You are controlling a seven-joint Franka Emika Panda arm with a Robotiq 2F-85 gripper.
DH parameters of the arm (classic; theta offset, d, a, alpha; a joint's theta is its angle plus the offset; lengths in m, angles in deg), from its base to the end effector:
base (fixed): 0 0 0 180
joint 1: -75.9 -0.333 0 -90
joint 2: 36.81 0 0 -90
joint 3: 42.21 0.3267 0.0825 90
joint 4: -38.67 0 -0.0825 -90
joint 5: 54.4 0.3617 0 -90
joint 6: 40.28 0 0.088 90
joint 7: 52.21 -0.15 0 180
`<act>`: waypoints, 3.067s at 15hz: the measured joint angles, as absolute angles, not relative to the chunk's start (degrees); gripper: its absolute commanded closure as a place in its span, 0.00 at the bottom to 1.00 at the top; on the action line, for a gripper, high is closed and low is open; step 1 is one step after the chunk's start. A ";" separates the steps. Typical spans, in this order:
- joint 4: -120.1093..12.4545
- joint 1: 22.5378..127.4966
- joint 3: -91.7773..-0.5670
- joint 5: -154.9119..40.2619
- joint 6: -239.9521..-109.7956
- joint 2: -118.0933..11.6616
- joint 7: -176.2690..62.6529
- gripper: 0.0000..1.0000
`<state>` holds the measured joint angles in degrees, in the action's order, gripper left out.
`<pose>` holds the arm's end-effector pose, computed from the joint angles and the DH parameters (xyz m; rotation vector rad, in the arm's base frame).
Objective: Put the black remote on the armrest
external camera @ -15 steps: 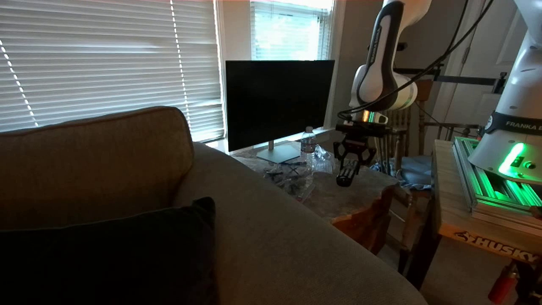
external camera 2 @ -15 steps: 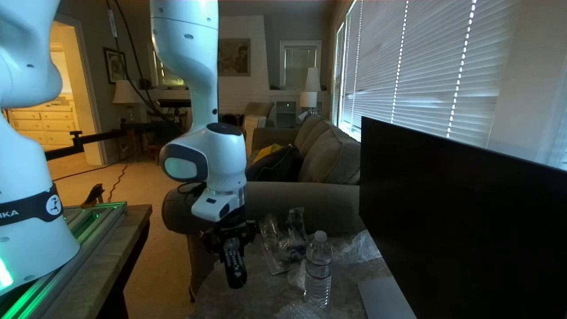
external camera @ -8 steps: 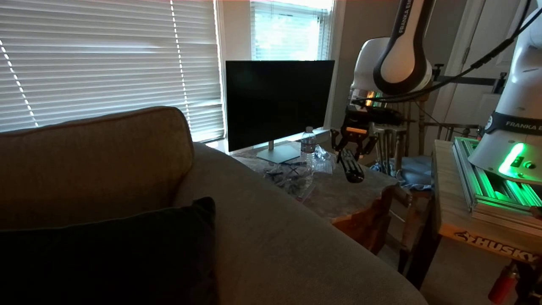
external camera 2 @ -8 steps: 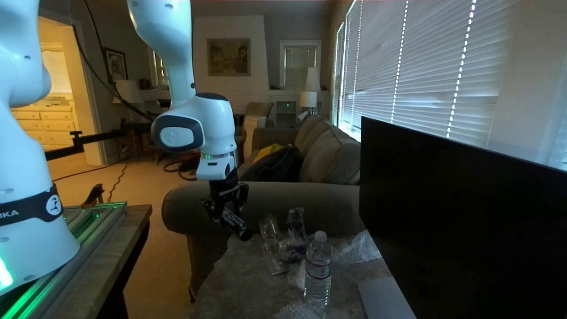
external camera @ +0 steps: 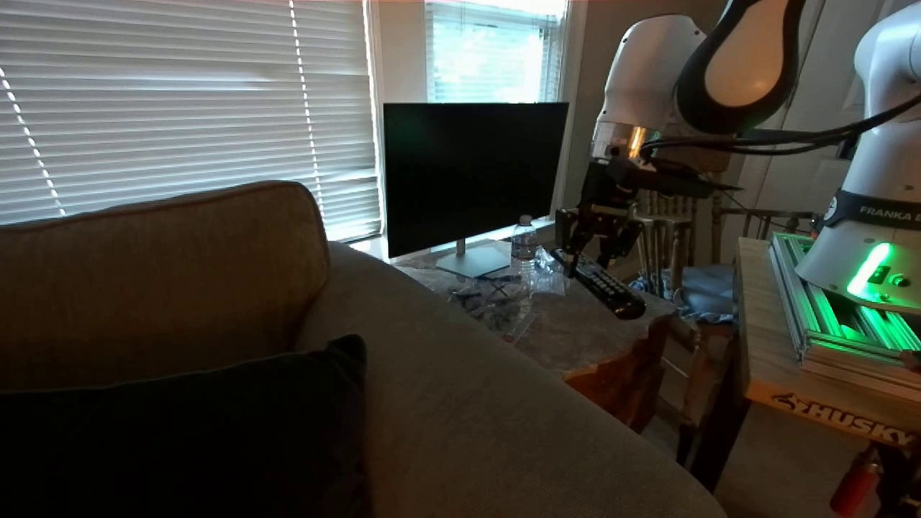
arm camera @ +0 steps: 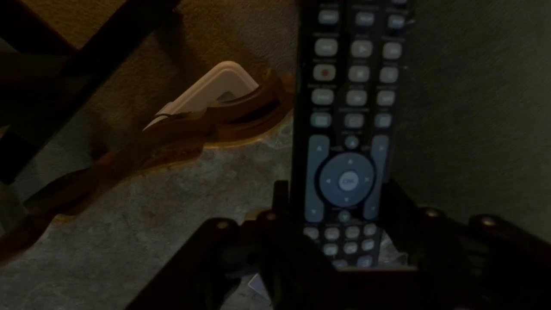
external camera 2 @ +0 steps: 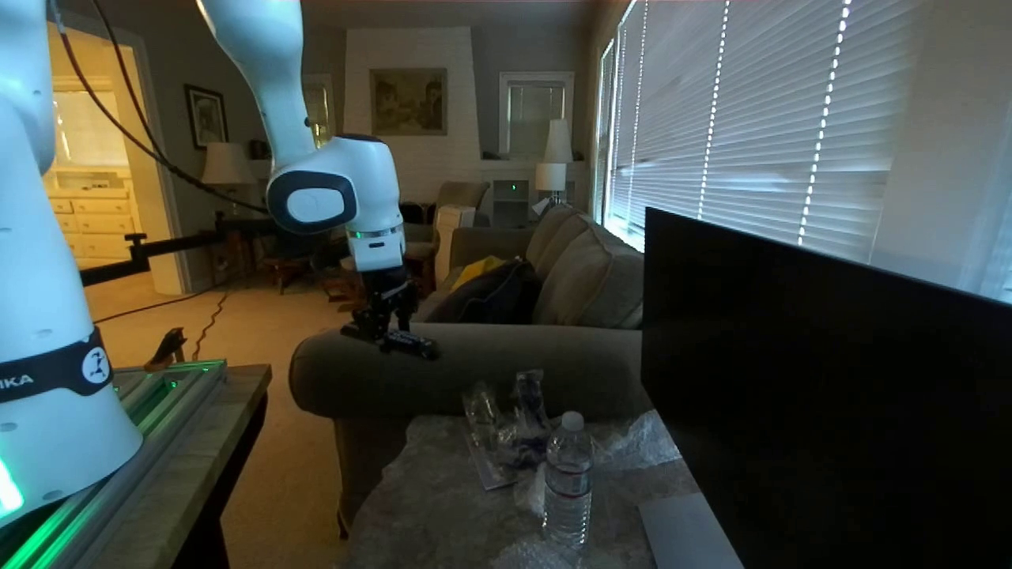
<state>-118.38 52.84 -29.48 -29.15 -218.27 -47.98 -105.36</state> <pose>0.3451 0.2120 0.1663 -2.7540 1.0841 -0.0729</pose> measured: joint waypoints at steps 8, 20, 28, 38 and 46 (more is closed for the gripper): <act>-118.42 43.32 -31.57 -33.21 -215.06 -44.23 -105.73 0.46; -116.42 41.91 -30.70 -33.24 -216.72 -46.22 -105.70 0.71; -103.67 30.74 -38.92 -40.13 -218.16 -55.45 -105.79 0.71; -87.53 19.00 -49.80 -42.42 -210.36 -67.03 -105.83 0.71; -80.80 20.07 -49.93 -43.00 -205.93 -72.93 -105.83 0.71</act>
<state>-80.80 20.07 -49.93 -43.00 -205.93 -72.93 -105.83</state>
